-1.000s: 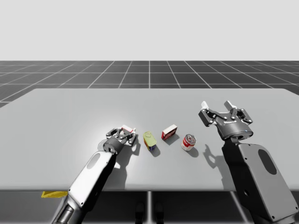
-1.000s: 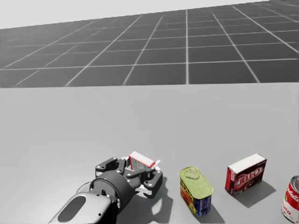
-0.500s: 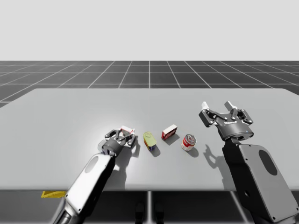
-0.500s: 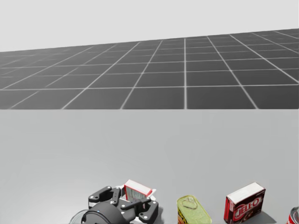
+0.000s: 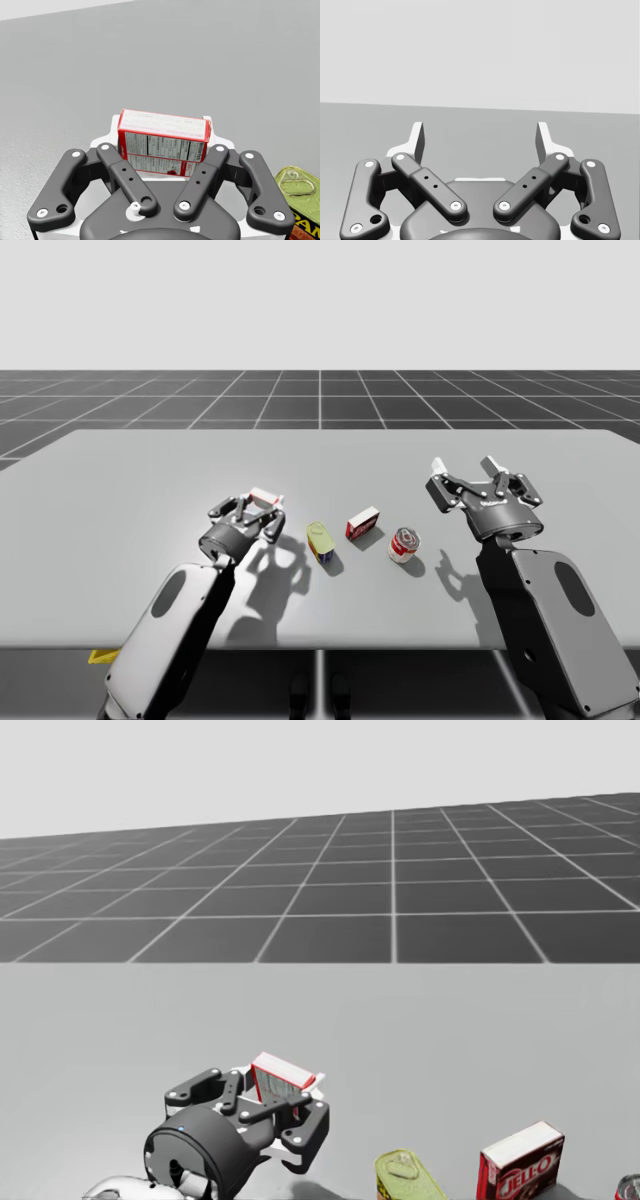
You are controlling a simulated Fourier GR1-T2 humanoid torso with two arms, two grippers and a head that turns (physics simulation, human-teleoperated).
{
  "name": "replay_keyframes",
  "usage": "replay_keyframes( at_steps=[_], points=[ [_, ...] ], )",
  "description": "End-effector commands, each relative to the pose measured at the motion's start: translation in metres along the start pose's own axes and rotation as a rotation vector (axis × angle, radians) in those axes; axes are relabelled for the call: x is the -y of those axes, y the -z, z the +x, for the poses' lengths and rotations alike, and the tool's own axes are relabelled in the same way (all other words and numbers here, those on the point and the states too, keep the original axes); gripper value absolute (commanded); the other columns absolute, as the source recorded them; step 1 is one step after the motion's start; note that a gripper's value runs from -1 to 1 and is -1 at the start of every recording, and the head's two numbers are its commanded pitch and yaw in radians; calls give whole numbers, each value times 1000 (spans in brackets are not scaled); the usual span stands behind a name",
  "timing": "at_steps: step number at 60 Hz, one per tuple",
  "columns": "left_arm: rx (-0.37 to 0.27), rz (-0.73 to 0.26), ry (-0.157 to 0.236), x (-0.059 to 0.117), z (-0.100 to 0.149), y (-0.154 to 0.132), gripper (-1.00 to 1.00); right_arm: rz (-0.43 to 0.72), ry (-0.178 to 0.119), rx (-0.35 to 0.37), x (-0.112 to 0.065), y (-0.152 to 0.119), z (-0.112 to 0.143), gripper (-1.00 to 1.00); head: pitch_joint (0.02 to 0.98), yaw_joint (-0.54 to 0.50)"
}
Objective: Grasp the gelatin box and hold it up.
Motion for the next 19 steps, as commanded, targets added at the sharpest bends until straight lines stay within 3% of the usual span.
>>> replay_keyframes(
  at_steps=[1,19],
  points=[
    [92,-139,47,11,46,2,969,3,-4,2,1,0,0,-1000,440,149],
    [237,-134,77,8,116,-15,992,-4,-11,3,4,0,-1,-1000,433,145]
  ],
)
